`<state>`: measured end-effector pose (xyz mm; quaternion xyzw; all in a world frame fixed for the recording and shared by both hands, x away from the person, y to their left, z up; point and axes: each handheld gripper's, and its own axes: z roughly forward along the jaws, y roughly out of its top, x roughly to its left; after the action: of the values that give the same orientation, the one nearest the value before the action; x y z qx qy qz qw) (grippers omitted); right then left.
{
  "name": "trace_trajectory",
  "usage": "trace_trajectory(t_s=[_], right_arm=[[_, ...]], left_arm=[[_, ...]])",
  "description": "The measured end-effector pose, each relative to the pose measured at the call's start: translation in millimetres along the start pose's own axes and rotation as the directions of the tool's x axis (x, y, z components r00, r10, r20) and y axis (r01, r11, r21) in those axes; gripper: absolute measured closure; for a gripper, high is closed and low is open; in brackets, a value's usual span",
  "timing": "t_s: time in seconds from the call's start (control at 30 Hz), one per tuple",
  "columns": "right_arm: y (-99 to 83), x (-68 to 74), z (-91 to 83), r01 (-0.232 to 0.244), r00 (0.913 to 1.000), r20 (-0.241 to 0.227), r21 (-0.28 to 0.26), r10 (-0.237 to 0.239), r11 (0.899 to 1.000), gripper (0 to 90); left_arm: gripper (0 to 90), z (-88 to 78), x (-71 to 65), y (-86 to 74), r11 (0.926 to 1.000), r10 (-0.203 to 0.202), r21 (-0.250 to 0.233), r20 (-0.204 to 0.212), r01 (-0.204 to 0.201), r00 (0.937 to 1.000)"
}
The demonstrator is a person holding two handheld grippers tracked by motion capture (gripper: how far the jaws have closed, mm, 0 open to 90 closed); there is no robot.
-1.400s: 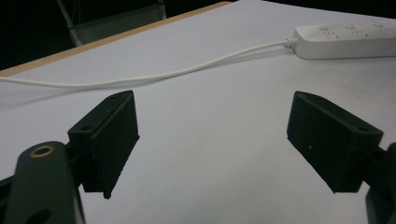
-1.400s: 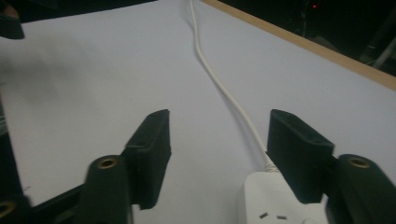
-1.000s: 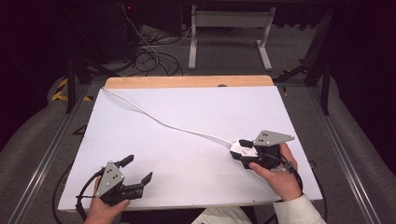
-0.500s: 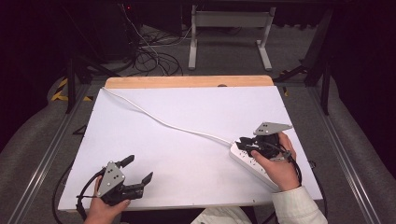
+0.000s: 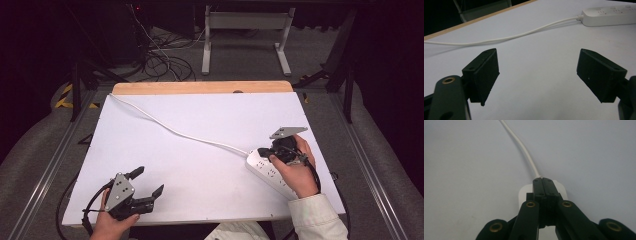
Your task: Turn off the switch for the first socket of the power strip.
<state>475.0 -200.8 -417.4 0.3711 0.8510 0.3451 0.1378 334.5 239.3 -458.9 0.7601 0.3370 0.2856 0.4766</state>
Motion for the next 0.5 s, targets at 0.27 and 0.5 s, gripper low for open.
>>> trace_trajectory(t_s=[0.27, 0.5], right_arm=[[-3.4, -8.5, 15.2, -0.019, 0.9995, 0.027, 0.077, 0.017, 0.997, 90.0], [-6.1, -11.6, 19.9, -0.023, 0.9977, 0.066, 0.136, 0.014, 0.990, 90.0]], left_arm=[[18.4, -0.3, 0.0, 0.0, 1.0000, -0.001, -0.001, -0.002, 0.001, 1.0000], [18.4, -0.5, 0.3, -0.1, 1.0000, 0.001, 0.000, -0.003, -0.001, 1.0000]])
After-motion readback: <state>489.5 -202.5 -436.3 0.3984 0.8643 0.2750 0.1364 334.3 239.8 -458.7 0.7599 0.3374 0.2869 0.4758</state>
